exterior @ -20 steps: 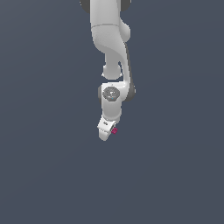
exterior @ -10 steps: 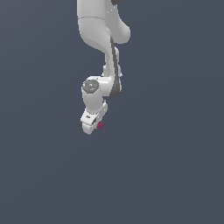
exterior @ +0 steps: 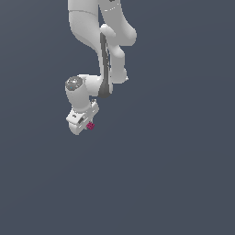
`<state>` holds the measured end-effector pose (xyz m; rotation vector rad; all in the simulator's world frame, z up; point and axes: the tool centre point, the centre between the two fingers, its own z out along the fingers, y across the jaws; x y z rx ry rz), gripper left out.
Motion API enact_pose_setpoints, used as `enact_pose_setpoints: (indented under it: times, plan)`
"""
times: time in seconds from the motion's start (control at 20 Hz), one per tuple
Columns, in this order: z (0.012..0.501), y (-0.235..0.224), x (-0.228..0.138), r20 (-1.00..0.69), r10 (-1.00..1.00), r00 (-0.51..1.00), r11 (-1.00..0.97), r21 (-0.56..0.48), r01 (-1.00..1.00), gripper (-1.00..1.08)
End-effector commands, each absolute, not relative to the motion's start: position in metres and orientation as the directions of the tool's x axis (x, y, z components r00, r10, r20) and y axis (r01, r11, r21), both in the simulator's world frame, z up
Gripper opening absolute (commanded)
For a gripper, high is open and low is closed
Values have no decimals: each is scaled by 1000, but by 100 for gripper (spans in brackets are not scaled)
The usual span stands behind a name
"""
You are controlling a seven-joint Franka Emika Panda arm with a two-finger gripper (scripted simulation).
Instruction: Pick up the object and move it to a goal position.
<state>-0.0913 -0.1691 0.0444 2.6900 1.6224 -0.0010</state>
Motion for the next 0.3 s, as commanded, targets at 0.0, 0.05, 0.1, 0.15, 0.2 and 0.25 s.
enact_pose_setpoints:
  times: [0.0,0.05,0.1,0.15,0.2,0.25]
  plan:
    - [47,-180,-94,0,885,465,-465,0,885,-100]
    - [47,-183,-95,0,885,465,-465,0,885,-100]
    - [48,-185,-96,0,885,465,-465,0,885,-100]
    - [48,-187,-96,0,885,465,-465,0,885,-100]
    - [48,-188,-96,0,885,465,-465,0,885,-100]
    - [48,-188,-97,0,885,465,-465,0,885,-100]
